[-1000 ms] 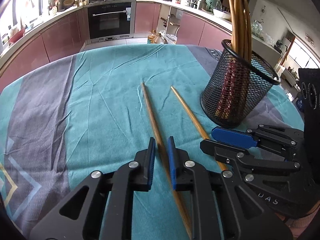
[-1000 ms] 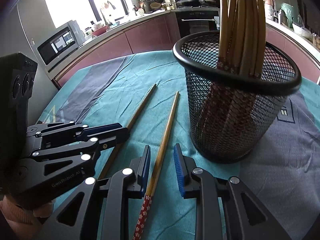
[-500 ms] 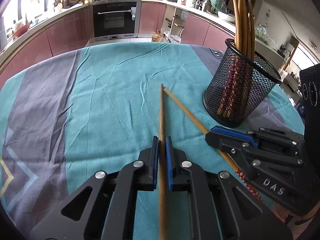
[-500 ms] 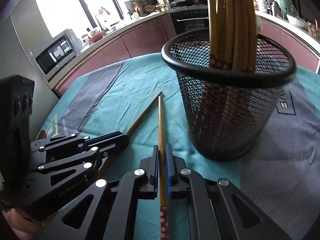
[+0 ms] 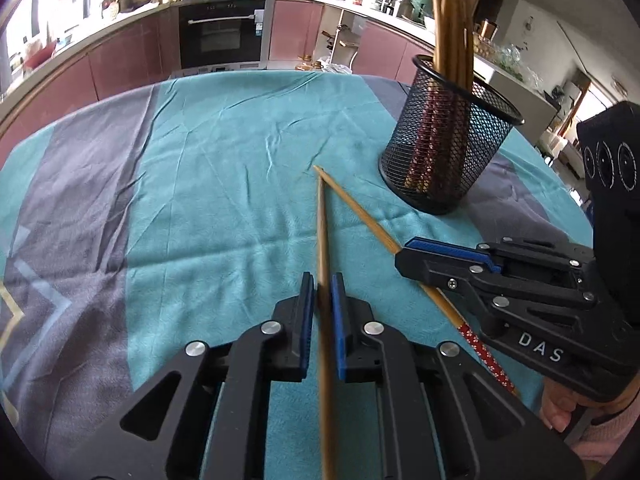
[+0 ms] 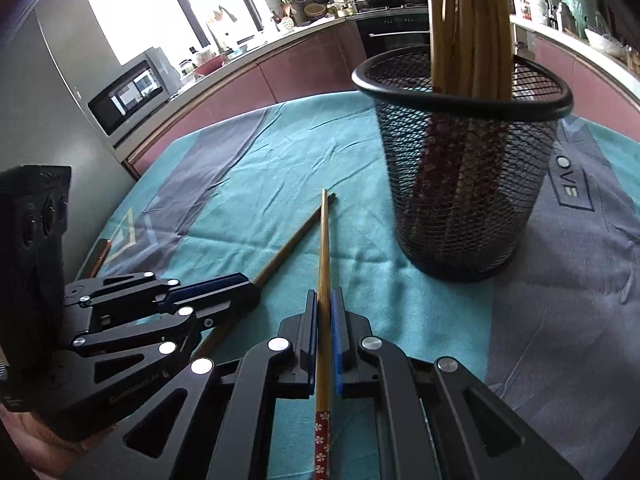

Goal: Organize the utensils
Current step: 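Lift the left chopstick upright while the right tool raises its own chopstick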

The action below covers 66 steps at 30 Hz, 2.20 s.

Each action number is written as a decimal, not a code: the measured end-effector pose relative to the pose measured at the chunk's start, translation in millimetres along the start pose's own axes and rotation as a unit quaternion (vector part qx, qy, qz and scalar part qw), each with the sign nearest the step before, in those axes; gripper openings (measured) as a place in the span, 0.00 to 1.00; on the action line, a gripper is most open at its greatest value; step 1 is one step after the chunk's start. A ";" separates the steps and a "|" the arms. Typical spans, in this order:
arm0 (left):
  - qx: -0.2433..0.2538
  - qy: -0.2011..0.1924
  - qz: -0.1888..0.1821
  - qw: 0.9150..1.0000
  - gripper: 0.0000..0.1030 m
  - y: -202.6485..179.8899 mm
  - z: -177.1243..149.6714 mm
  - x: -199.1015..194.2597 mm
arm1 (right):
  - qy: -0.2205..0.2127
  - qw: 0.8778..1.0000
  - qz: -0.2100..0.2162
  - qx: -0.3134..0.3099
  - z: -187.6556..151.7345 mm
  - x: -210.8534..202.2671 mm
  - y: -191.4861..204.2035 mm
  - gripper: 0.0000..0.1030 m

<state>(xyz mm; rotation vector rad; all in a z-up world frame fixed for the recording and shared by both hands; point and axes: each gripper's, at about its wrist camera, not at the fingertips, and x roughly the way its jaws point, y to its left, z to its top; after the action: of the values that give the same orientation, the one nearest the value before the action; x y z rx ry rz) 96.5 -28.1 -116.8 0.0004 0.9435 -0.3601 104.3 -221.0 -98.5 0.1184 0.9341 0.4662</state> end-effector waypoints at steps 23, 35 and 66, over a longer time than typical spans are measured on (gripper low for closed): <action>0.005 -0.007 0.012 1.000 0.07 -4.0 10.0 7.1 | -0.011 1.000 -0.002 -0.014 1.5 -3.7 1.2 0.06; 0.003 -0.028 -0.001 1.000 0.07 -3.9 8.8 -11.9 | -0.033 0.999 0.019 -0.012 5.1 -22.7 2.2 0.06; -0.001 -0.074 -0.033 0.997 0.07 -5.7 17.8 -56.9 | -0.081 0.996 0.041 -0.019 11.8 -59.4 3.5 0.06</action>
<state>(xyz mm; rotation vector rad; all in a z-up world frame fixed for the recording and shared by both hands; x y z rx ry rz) 78.6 -19.0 -60.3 -0.0579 0.7984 -0.4141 82.7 -242.6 -46.1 0.1583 0.7625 0.5414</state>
